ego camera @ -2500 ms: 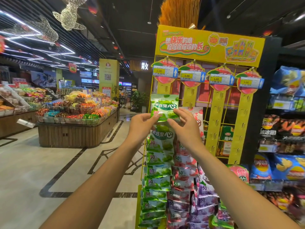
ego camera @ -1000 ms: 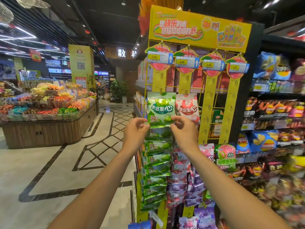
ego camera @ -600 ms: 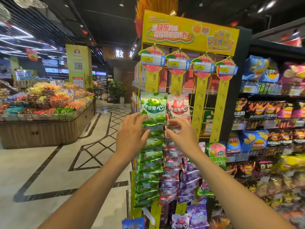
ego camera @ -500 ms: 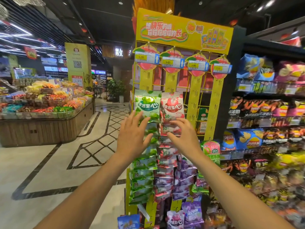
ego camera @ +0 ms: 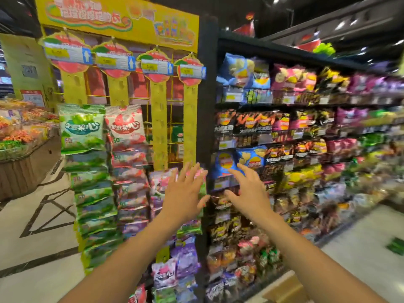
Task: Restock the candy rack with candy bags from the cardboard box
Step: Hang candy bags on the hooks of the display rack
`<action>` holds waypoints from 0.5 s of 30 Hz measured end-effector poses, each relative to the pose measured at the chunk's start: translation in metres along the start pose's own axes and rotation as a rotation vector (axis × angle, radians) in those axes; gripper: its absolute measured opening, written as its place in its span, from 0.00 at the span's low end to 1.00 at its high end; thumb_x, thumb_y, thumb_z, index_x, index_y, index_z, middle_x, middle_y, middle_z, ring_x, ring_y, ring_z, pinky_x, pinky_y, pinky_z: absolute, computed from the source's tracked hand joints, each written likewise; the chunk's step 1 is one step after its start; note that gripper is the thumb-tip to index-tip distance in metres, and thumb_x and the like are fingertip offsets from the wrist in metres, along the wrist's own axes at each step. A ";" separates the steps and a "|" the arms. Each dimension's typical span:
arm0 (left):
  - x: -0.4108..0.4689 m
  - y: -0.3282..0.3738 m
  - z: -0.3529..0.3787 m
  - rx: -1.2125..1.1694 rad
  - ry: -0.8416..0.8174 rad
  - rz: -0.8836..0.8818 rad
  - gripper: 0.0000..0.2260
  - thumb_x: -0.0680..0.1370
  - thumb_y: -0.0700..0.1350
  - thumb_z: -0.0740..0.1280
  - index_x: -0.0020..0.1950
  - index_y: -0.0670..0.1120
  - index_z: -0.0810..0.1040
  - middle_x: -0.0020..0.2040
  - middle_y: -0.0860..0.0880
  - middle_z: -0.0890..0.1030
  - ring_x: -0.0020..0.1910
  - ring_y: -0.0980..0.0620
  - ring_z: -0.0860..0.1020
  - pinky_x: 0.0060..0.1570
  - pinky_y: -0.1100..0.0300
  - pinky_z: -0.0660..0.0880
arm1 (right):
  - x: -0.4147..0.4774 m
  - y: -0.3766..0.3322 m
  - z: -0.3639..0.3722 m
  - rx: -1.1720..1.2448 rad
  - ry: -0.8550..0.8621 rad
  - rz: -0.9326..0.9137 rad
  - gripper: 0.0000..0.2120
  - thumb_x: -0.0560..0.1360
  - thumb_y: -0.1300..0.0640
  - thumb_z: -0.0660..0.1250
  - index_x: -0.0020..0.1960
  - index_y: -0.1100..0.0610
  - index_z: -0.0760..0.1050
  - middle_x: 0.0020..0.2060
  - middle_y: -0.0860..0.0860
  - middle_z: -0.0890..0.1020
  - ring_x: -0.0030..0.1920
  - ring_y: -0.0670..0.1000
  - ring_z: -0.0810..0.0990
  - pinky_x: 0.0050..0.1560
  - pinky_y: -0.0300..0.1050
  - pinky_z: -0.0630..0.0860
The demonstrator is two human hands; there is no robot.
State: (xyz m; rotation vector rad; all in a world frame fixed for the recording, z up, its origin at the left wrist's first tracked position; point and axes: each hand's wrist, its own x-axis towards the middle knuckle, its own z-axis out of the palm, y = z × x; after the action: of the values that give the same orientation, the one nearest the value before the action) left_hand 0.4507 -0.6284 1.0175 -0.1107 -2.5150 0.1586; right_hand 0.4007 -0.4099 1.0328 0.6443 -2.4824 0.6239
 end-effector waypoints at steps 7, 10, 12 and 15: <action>0.014 0.141 0.070 -0.180 -0.105 0.100 0.33 0.80 0.66 0.60 0.82 0.54 0.63 0.84 0.47 0.61 0.84 0.43 0.56 0.79 0.38 0.58 | -0.065 0.130 -0.023 -0.100 -0.082 0.215 0.30 0.78 0.40 0.67 0.78 0.45 0.65 0.79 0.48 0.62 0.79 0.53 0.58 0.75 0.59 0.64; 0.018 0.188 0.098 -0.235 -0.181 0.157 0.33 0.81 0.66 0.57 0.84 0.55 0.59 0.85 0.48 0.58 0.85 0.43 0.52 0.81 0.38 0.55 | -0.089 0.176 -0.029 -0.119 -0.113 0.303 0.30 0.77 0.40 0.68 0.77 0.45 0.66 0.79 0.48 0.62 0.79 0.53 0.59 0.76 0.58 0.65; 0.023 0.216 0.117 -0.261 -0.254 0.187 0.32 0.83 0.66 0.55 0.85 0.56 0.54 0.86 0.49 0.53 0.85 0.44 0.48 0.82 0.39 0.51 | -0.103 0.203 -0.032 -0.132 -0.131 0.364 0.31 0.77 0.41 0.69 0.78 0.45 0.66 0.79 0.47 0.61 0.79 0.52 0.59 0.75 0.57 0.65; 0.033 0.252 0.141 -0.295 -0.308 0.234 0.32 0.83 0.67 0.53 0.85 0.56 0.52 0.86 0.49 0.53 0.85 0.44 0.48 0.82 0.39 0.51 | -0.119 0.243 -0.032 -0.166 -0.161 0.451 0.31 0.77 0.40 0.69 0.77 0.45 0.66 0.80 0.48 0.62 0.79 0.53 0.59 0.75 0.57 0.66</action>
State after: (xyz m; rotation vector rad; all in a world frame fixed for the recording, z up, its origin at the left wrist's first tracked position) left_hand 0.3521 -0.3874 0.8877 -0.5380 -2.8121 -0.1126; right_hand 0.3705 -0.1647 0.9180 0.0685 -2.8176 0.5307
